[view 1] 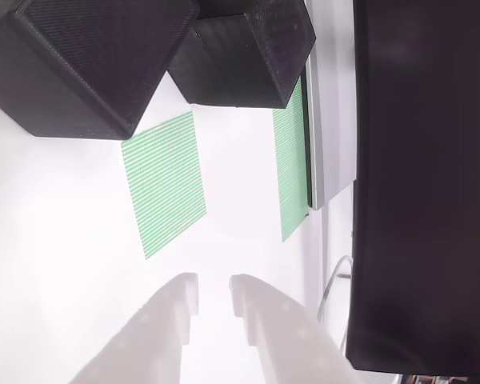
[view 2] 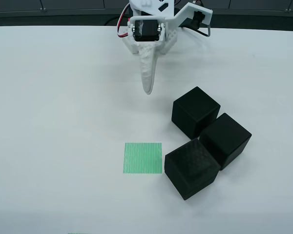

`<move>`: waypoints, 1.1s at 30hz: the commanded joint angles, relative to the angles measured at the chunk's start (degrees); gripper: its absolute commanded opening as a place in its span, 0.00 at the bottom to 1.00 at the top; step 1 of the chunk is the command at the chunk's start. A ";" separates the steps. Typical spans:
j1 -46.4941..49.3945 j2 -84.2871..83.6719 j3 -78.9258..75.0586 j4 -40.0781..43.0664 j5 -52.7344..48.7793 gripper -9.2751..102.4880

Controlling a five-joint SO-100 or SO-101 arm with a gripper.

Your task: Stack 3 Blocks on the chosen place.

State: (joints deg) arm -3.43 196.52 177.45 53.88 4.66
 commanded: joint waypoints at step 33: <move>5.89 -47.90 -37.88 -0.44 -0.26 0.08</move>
State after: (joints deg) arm 0.88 157.68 149.94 52.91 4.66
